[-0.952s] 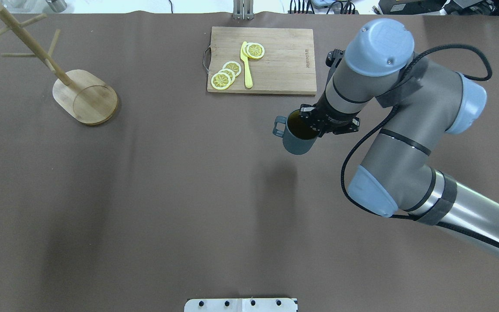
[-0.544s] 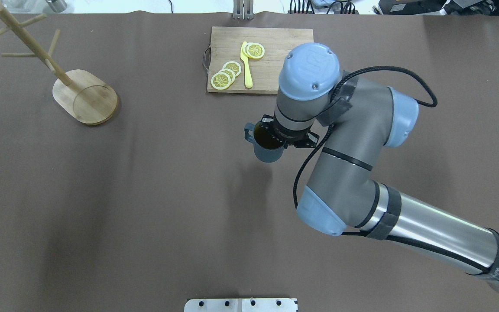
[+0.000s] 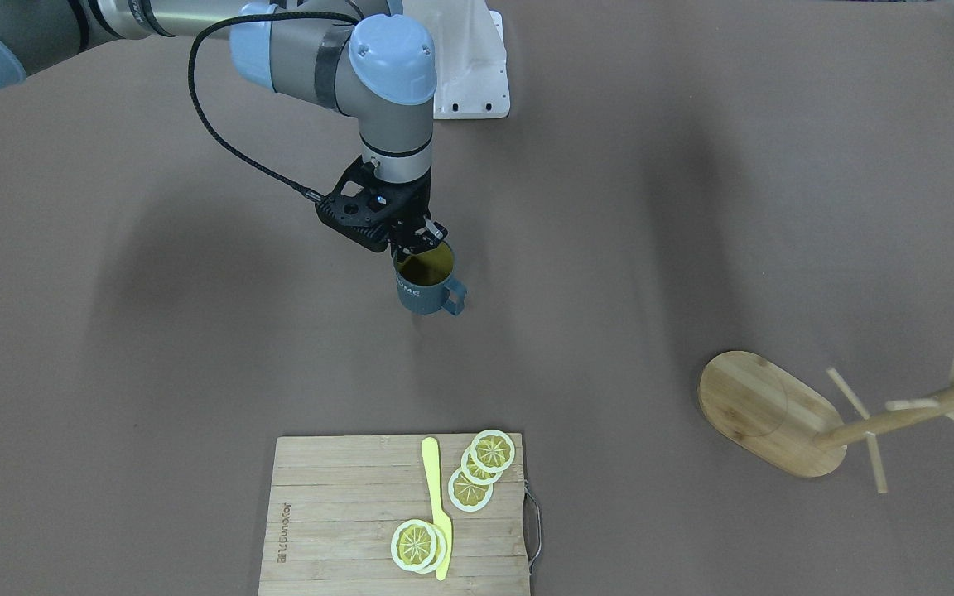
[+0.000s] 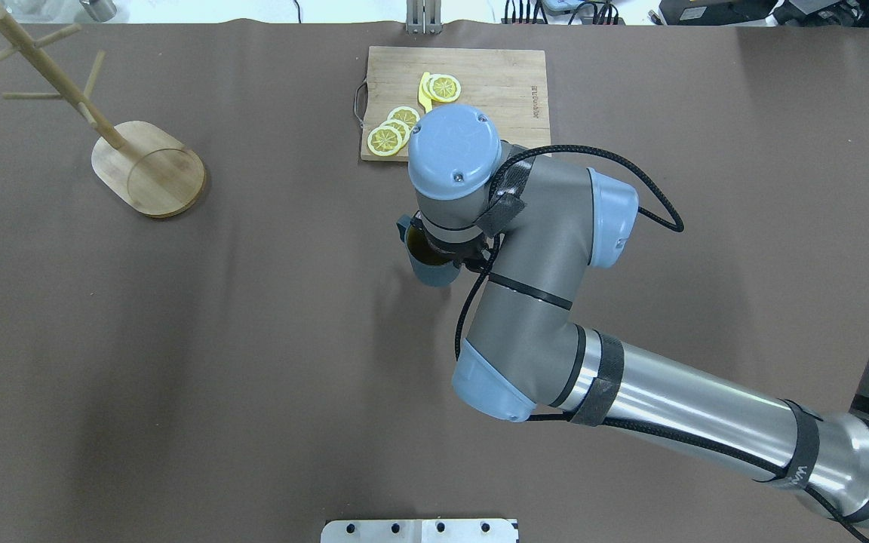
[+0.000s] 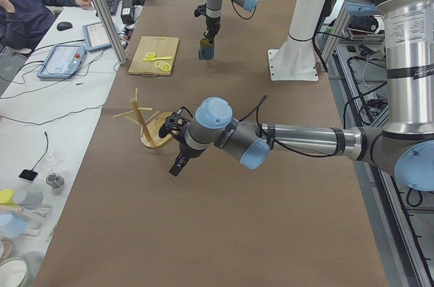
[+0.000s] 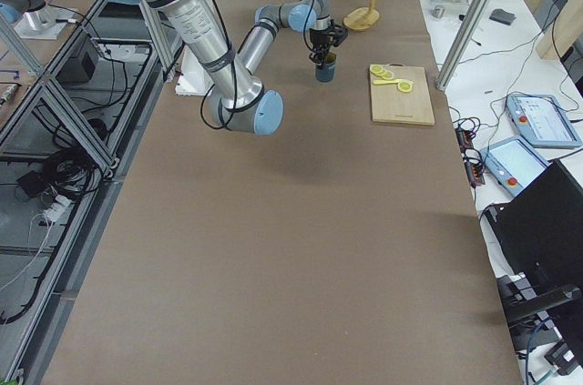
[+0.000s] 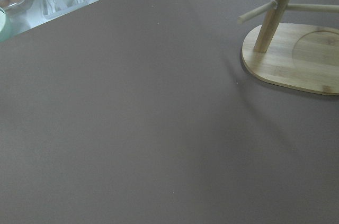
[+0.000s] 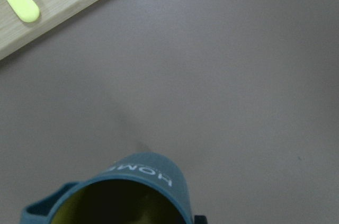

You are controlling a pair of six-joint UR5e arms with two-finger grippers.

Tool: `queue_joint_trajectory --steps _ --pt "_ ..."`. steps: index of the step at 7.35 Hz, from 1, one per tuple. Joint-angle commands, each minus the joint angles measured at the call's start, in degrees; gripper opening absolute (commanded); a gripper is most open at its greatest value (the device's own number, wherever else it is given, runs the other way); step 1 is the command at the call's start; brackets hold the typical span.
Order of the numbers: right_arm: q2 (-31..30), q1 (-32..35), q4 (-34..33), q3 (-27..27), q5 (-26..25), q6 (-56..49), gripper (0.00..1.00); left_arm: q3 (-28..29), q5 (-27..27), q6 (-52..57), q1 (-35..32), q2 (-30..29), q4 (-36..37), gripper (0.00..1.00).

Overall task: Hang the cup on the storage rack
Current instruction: 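Carry the teal mug toward the table center and lower it down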

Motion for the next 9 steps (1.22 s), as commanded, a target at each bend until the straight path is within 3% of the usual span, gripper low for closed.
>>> queue_joint_trajectory --steps 1,4,5,6,9 --pt "0.3 -1.3 0.7 -0.5 -0.2 6.8 0.00 0.0 0.0 0.0 0.0 0.0 0.0 0.99" --pt "0.7 -2.6 5.4 -3.4 -0.2 9.1 0.01 0.0 0.0 0.0 0.0 0.0 0.0 0.99" --pt "0.7 -2.5 5.4 -3.3 -0.2 8.7 0.28 0.0 0.0 0.0 0.0 0.0 -0.1 0.99" --pt "0.6 -2.6 5.4 -3.0 -0.4 7.6 0.99 0.0 0.0 0.0 0.0 0.0 -0.1 0.99" --pt "0.0 -0.9 4.5 0.8 -0.2 3.4 1.00 -0.1 0.0 0.1 0.0 0.0 -0.1 0.99"
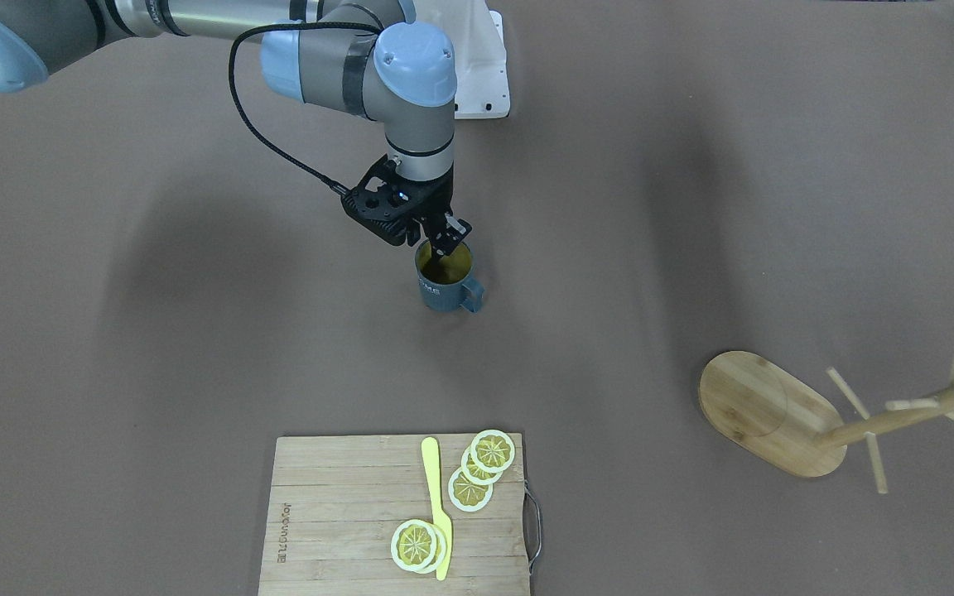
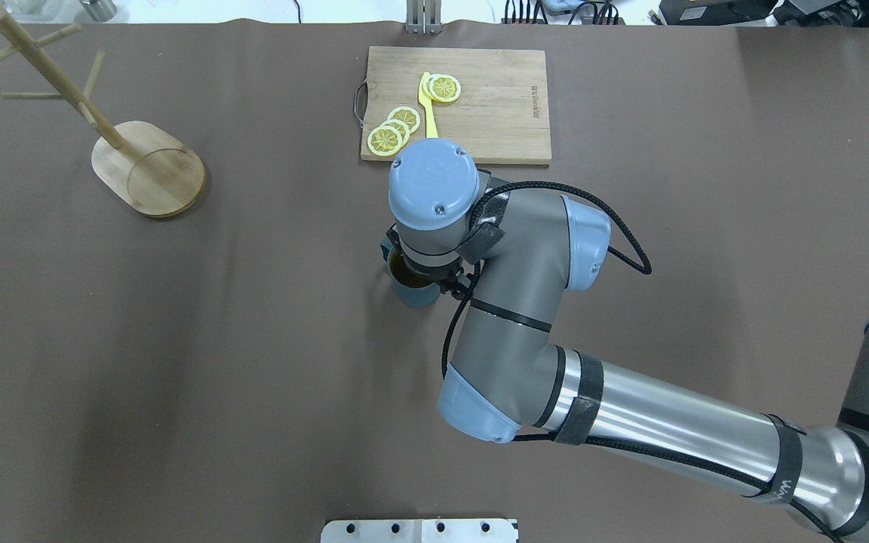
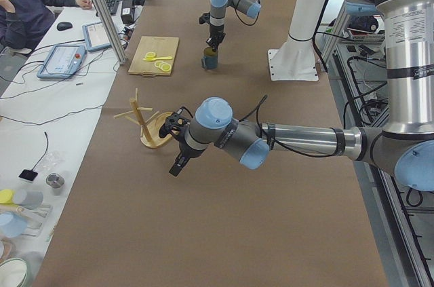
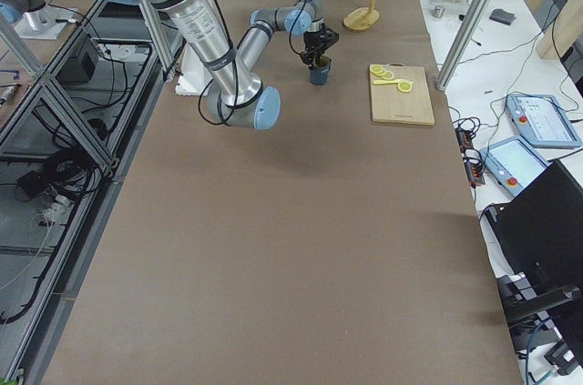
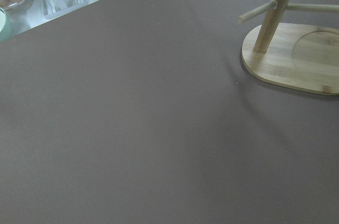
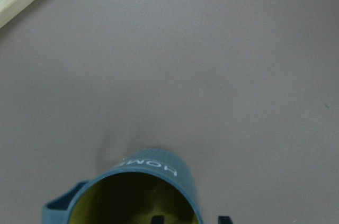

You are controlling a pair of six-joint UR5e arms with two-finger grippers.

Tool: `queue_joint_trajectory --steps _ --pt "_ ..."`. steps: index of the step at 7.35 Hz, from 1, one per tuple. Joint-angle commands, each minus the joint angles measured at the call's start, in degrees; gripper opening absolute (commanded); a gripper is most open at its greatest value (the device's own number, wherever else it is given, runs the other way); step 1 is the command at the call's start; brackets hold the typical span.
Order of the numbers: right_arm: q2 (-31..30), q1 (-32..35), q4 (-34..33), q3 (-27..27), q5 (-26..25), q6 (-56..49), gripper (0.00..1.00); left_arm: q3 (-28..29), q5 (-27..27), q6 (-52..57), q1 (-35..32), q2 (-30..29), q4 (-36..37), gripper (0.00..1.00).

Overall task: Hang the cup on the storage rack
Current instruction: 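Open the right gripper and withdraw it from the mug while the left arm moves in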

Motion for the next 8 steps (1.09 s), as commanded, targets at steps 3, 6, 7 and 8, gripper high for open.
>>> queue_joint_trajectory --steps 3,6,7,8 --pt "-5.0 5.9 -5.5 11.0 1.3 -15.8 1.00 -1.4 0.0 -3.3 0.2 -0.8 -1.4 0.99" --pt "-15.9 17.8 -4.9 15.7 10.7 -35.8 1.00 -1.4 -0.1 -9.1 8.6 -0.8 -15.8 0.99" --pt "-19.1 21.0 -4.8 15.9 11.3 -43.6 1.00 -1.4 0.1 -13.4 11.9 -1.0 -19.5 0.99" --pt "-22.6 24.8 -3.5 16.1 13.6 -50.7 1.00 -1.4 0.3 -17.5 14.9 -2.1 -22.5 0.99"
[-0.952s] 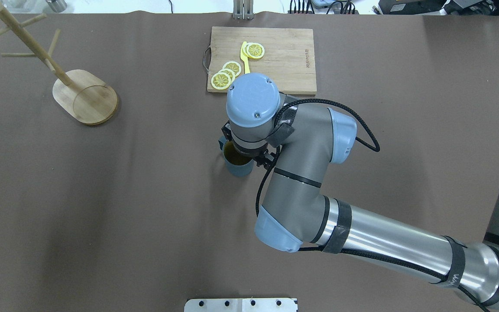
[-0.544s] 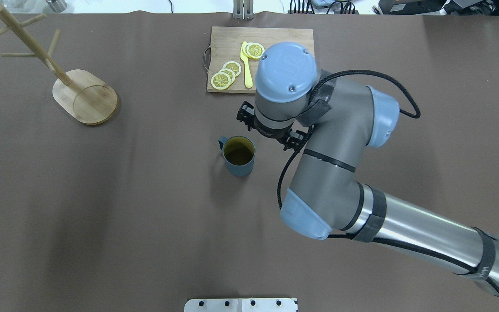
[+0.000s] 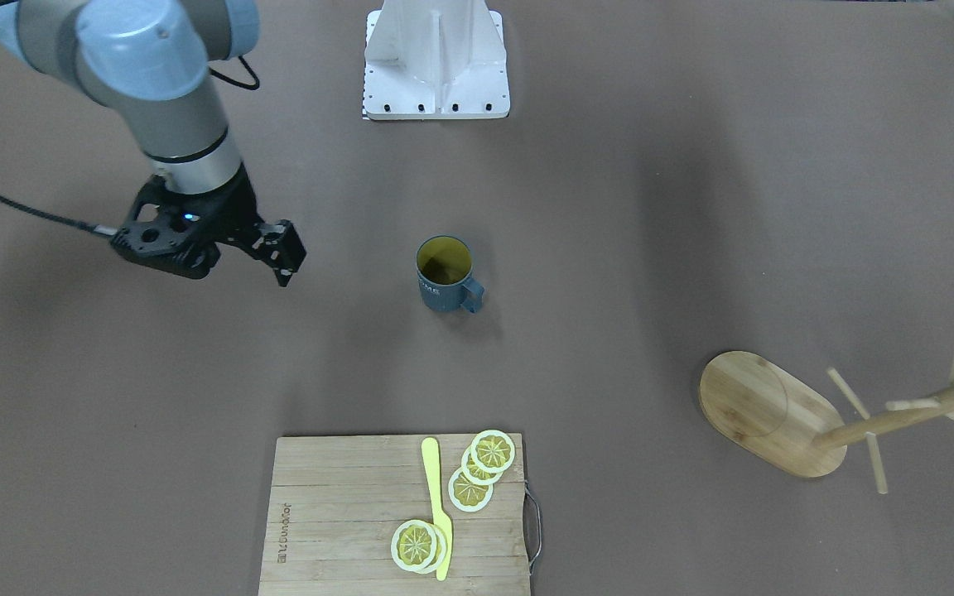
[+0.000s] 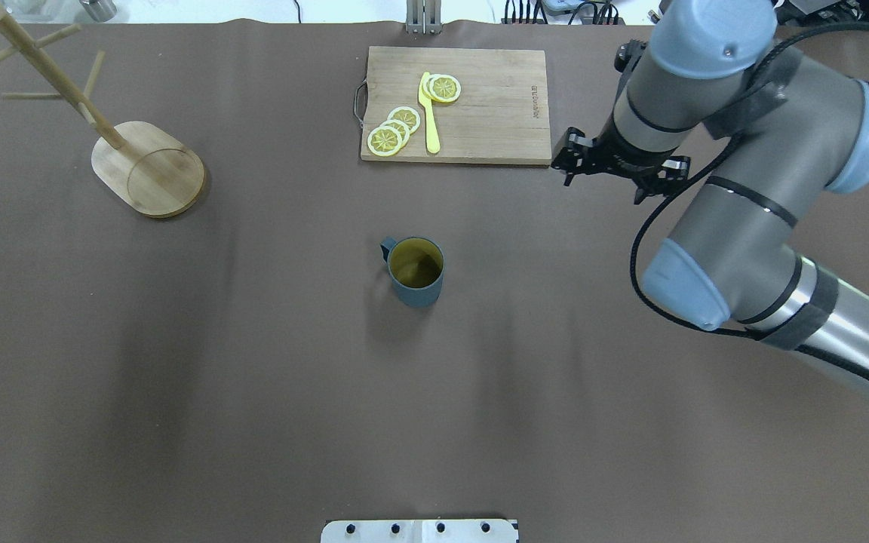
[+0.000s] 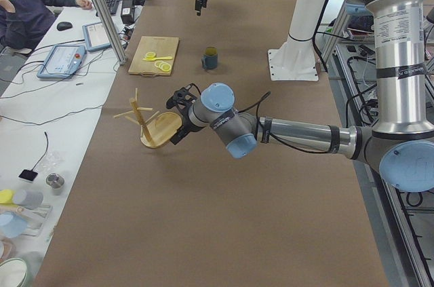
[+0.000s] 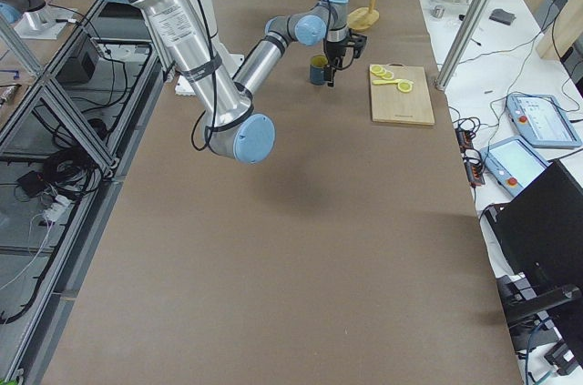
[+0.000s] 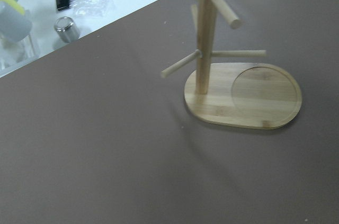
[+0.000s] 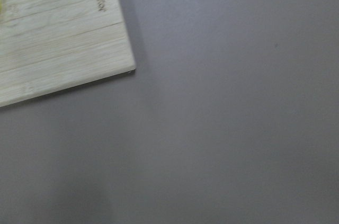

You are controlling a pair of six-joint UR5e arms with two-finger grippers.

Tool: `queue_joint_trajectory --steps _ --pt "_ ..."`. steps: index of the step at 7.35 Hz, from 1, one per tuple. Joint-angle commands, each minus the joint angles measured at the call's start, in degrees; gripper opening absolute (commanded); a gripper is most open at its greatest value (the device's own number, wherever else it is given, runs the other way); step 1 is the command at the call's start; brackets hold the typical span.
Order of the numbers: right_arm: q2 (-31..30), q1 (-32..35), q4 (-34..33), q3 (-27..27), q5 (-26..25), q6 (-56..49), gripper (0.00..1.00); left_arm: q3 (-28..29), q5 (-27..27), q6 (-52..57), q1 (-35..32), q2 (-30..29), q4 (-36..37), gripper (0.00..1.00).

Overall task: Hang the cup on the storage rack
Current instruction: 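Open the right gripper and withdraw it from the mug while the left arm moves in, then reach the left gripper to the teal mug and grasp its handle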

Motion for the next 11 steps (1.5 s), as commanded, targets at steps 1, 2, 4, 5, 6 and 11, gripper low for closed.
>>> queue_joint_trajectory --steps 1,2,4,5,6,11 --pt "-9.3 8.6 5.3 0.4 5.9 -15.5 1.00 0.0 0.4 -8.4 6.9 -2.2 -6.6 0.99" --pt "-14.3 11.5 9.0 0.4 7.3 -20.6 1.00 0.0 0.5 -10.9 9.5 -4.6 -7.0 0.99" --pt "-24.6 18.6 14.2 0.0 10.8 -33.8 1.00 0.8 1.4 -15.3 16.0 -10.8 -6.9 0.99" --pt "-29.5 23.3 15.0 0.0 12.7 -41.7 1.00 1.0 6.4 -17.1 20.8 -13.7 -6.9 0.99" --pt "-33.4 27.3 15.0 -0.1 13.6 -48.8 1.00 2.5 12.4 -17.3 26.2 -17.3 -6.9 0.98" --pt "-45.2 37.5 15.3 -0.4 14.8 -61.9 1.00 12.1 31.4 -17.8 42.2 -29.1 -7.2 0.97"
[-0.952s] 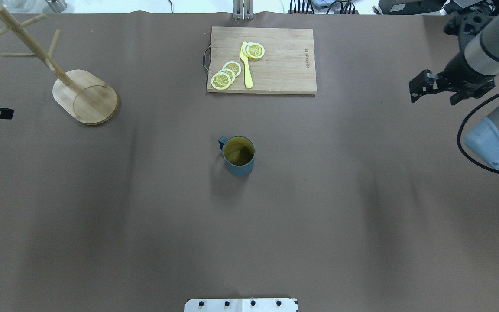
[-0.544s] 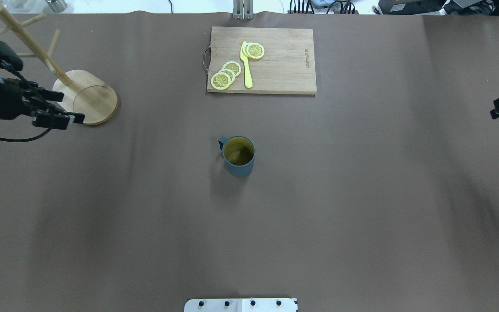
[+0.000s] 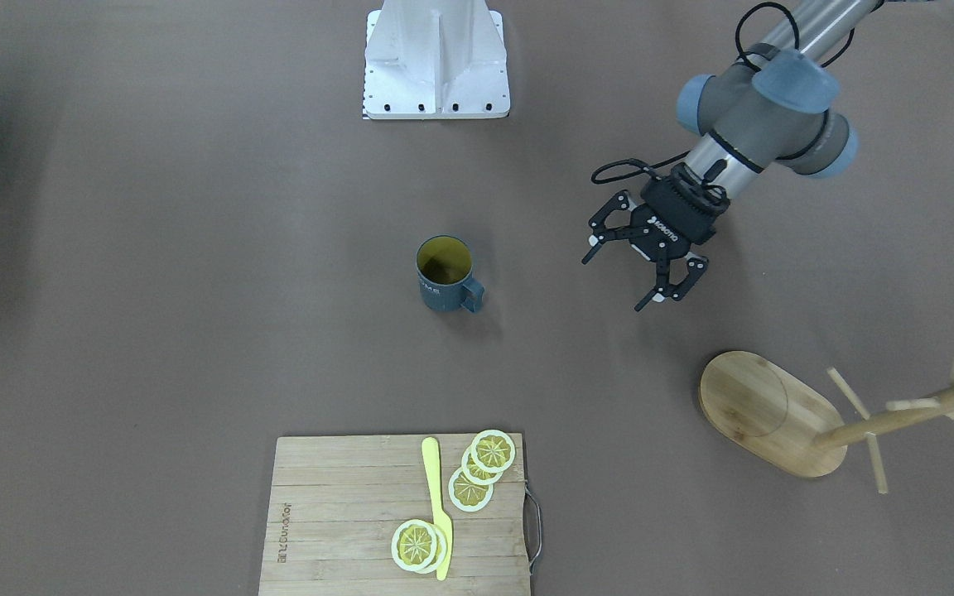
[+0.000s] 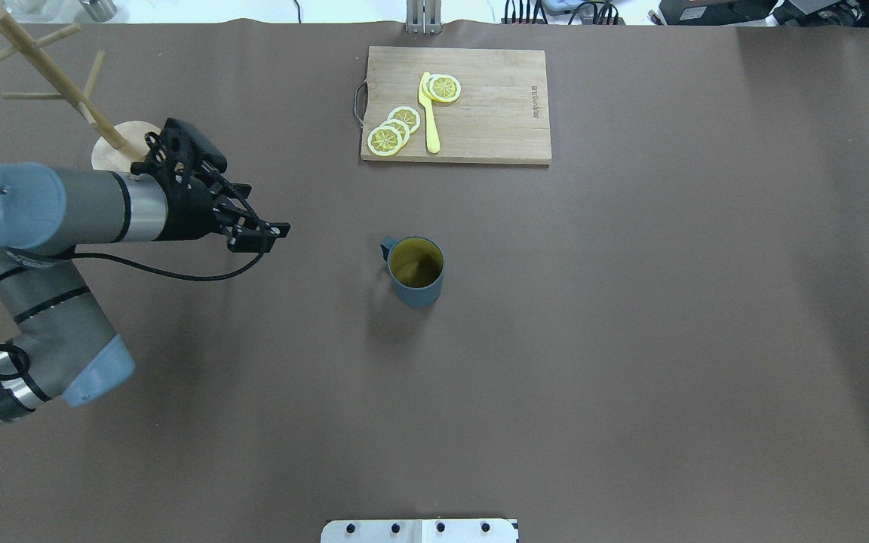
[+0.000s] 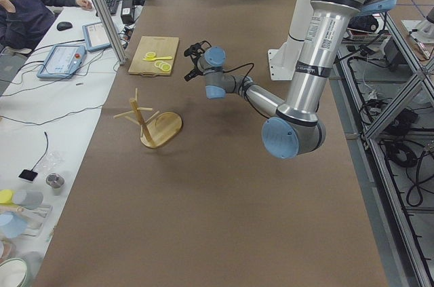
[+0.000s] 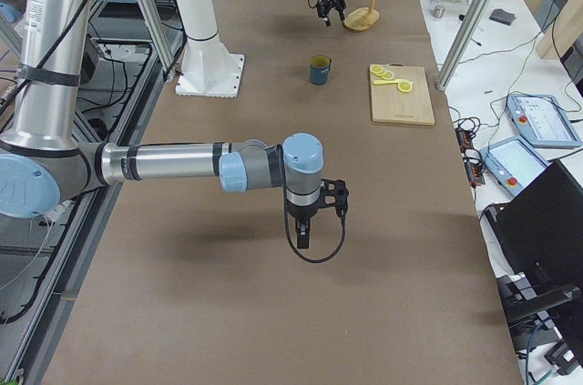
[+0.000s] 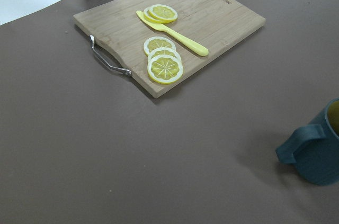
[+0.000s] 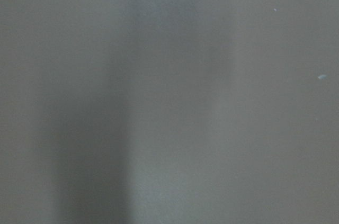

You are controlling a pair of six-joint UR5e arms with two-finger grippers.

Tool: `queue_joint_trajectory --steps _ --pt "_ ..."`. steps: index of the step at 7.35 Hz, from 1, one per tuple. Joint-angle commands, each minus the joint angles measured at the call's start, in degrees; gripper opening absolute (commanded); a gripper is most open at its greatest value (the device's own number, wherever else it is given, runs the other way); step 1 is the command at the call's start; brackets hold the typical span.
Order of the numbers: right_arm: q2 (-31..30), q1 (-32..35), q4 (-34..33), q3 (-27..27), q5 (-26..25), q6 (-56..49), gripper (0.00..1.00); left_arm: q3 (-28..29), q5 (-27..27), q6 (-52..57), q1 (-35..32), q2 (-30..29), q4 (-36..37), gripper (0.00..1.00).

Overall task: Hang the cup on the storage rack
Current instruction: 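Reach the left gripper to the teal mug and grasp its handle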

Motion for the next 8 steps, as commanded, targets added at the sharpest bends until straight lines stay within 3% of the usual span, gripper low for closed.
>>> queue_joint_trajectory --steps 1,2,4,6,8 --pt "-2.1 1.3 0.3 0.0 0.0 -0.4 1.00 3.9 6.1 -2.7 6.8 -3.9 -0.2 0.97" --pt "-2.0 1.3 0.2 -0.1 0.0 -0.3 1.00 6.2 7.9 -2.9 9.1 -6.7 -0.2 0.97" --pt "-2.0 1.3 0.2 0.0 0.1 -0.2 1.00 8.5 9.8 -2.8 10.6 -8.3 -0.2 0.84" --pt "-1.9 1.3 0.2 0.0 0.0 -0.2 1.00 9.7 9.9 -2.8 10.6 -8.7 -0.9 0.64" --pt "-1.9 1.3 0.3 0.0 0.0 -0.3 1.00 12.5 9.9 -2.8 10.6 -11.5 -1.1 0.58"
